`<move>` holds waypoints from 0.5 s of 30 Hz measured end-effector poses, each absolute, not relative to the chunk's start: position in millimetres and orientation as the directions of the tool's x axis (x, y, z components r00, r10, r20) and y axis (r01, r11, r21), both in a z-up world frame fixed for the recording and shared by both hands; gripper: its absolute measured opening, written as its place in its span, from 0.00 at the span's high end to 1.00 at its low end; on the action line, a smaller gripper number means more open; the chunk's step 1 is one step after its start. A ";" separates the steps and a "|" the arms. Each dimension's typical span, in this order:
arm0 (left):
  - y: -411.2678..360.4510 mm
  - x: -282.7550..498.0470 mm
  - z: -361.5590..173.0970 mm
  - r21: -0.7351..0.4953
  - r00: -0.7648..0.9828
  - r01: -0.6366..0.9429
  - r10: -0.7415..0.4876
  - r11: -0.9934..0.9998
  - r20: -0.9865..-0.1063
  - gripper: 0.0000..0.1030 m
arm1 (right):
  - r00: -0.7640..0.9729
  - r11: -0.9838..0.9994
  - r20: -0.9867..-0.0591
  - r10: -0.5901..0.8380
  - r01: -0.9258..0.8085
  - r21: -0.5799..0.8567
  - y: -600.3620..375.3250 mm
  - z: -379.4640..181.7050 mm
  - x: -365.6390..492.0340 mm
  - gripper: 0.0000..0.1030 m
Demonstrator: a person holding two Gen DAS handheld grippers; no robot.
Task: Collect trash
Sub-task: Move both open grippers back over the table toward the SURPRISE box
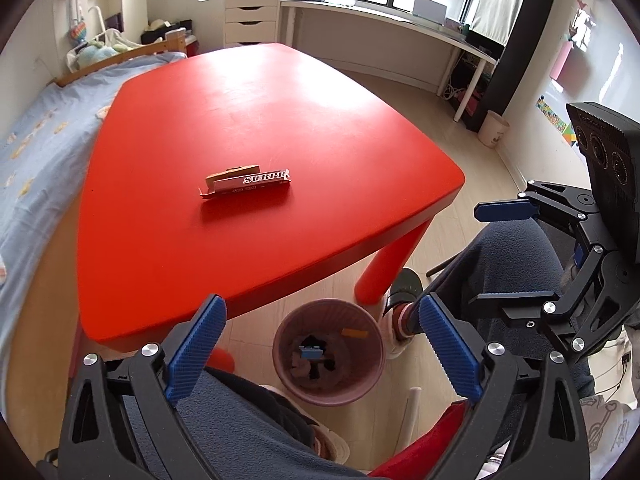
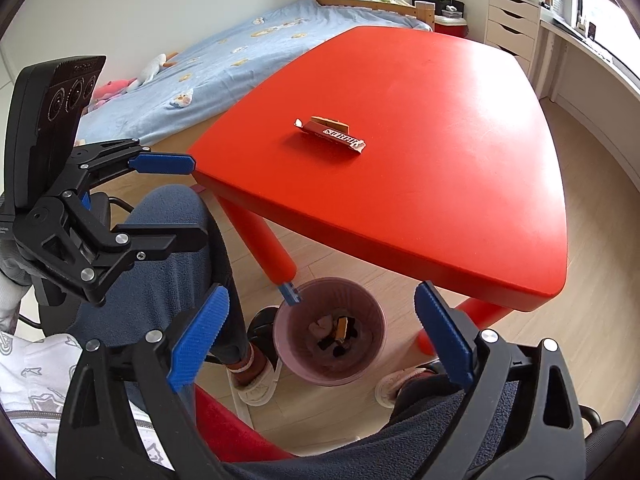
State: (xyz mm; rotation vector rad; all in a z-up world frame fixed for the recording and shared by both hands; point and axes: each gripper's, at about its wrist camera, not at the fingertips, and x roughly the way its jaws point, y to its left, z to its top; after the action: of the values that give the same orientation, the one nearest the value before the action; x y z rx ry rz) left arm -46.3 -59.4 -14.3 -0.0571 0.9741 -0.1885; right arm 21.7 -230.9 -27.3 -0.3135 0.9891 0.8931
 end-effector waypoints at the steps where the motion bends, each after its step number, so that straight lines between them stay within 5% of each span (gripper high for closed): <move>1: -57.7 -46.0 -14.8 -0.138 0.546 0.127 -0.185 0.982 -0.817 0.08 | 0.241 0.618 -0.829 0.505 -0.771 0.153 -231.2 -28.1 21.9 0.06; 15: -51.5 -47.8 -15.8 -0.154 0.540 0.097 -0.182 0.983 -0.822 0.07 | 0.240 0.616 -0.823 0.515 -0.771 0.161 -230.6 -25.8 22.2 0.03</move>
State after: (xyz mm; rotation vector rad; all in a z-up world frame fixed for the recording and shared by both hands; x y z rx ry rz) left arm -47.8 -51.5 -15.8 -0.0934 0.9874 -0.1662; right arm 22.2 -230.6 -25.8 -0.3044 0.9871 0.8989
